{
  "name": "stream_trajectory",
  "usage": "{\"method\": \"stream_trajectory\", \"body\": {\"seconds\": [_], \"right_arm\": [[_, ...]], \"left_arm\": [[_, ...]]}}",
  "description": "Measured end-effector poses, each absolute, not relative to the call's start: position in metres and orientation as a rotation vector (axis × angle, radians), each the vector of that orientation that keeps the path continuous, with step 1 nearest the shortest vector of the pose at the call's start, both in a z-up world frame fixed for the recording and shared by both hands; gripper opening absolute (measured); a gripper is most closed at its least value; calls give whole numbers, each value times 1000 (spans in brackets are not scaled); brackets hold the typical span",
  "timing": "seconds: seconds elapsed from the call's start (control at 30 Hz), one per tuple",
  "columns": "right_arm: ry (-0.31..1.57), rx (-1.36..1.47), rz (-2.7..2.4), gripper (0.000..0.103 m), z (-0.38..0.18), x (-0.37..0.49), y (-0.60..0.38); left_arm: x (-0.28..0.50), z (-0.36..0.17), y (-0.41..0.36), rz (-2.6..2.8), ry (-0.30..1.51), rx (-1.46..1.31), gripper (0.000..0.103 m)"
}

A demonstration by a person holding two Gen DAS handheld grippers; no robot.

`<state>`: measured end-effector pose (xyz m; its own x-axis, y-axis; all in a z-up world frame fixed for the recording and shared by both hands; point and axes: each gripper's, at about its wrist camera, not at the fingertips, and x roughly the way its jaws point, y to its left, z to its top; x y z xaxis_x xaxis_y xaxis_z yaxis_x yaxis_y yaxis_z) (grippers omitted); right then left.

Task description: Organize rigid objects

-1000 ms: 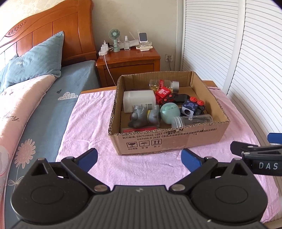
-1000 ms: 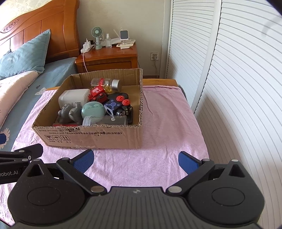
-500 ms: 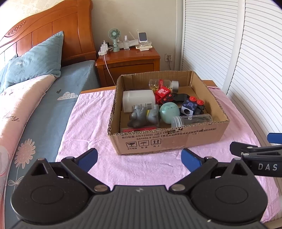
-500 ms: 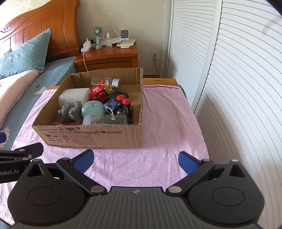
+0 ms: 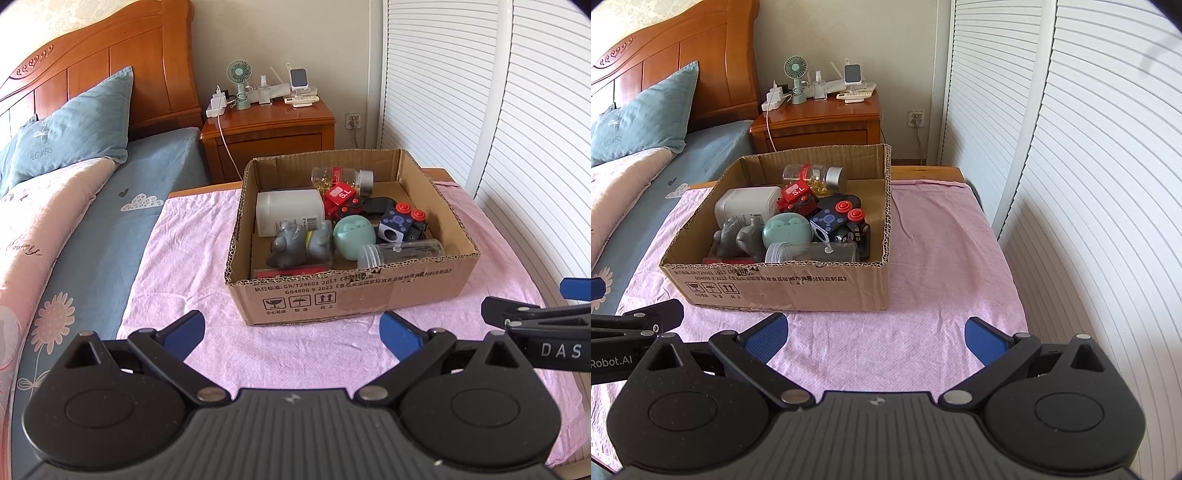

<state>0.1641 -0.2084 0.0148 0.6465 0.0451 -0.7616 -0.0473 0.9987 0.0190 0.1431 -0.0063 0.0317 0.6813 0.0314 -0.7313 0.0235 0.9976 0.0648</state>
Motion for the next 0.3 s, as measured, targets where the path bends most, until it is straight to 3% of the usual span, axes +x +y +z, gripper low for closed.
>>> {"method": "stream_trajectory", "body": {"seconds": [0.3], "right_arm": [[864,-3,53,103,16,163,-209]], "left_arm": [[143,32,-7,5,821,69,100]]}}
